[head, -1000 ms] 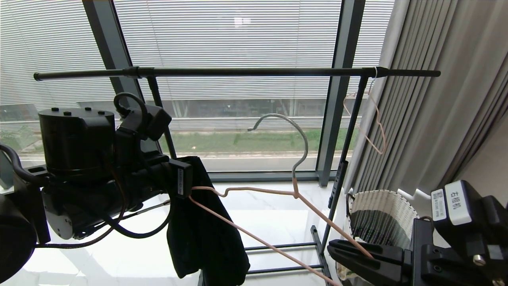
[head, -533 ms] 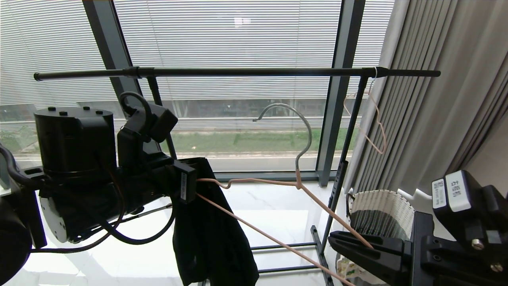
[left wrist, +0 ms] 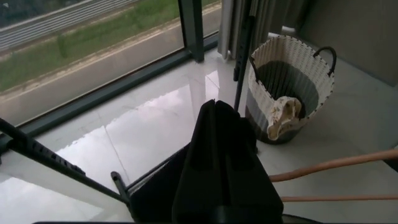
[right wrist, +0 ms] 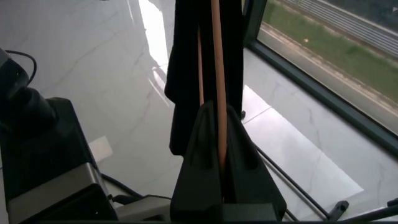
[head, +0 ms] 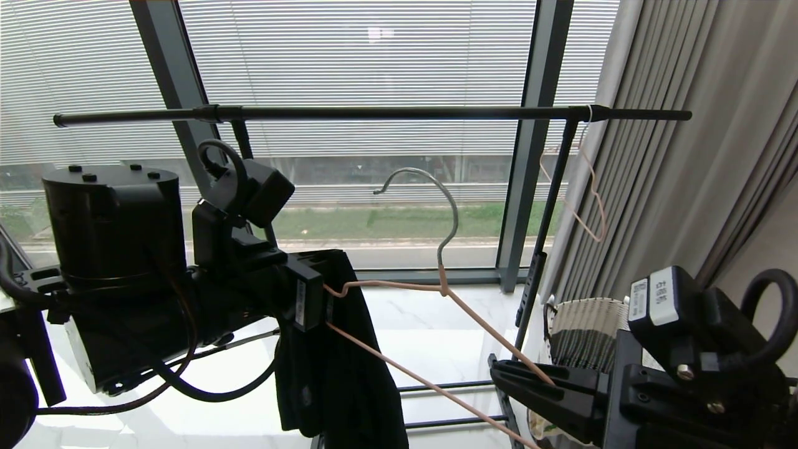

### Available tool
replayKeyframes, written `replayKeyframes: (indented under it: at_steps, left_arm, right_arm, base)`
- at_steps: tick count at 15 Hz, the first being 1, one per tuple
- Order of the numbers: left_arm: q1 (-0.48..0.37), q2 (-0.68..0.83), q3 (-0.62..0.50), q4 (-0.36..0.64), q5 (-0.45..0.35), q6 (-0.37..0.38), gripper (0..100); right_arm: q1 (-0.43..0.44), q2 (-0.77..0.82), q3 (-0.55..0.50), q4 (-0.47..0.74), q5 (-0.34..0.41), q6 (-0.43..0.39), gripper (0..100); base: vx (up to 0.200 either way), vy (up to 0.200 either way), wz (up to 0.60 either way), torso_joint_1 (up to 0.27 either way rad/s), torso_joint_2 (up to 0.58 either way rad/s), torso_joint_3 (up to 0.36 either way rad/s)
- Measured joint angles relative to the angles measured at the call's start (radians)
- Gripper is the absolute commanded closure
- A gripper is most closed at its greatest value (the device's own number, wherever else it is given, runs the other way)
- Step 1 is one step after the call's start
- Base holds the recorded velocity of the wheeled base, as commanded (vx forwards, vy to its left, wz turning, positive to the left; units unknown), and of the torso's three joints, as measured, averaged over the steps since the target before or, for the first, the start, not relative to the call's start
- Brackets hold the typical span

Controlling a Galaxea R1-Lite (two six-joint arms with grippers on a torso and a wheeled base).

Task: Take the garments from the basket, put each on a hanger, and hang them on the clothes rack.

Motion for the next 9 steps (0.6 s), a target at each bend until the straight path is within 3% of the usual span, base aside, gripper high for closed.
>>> replayKeyframes:
  at_steps: [3,9]
  left_arm:
    - [-0.010,-0.010,-0.018,0.002,0.000,-0.002,100]
    - [-0.030,-0.022,-0.057,0.001,-0.001,-0.003,100]
  right_arm:
    - [-0.013,0.094,-0.031,-0.077,-0.001,0.010,100]
    - [-0.017,0.267,-0.154,-0.091,0.000,0.039,100]
  base:
    - [0.000,0.000,0.00,0.000,0.00,0.000]
    - [0.000,0.000,0.00,0.000,0.00,0.000]
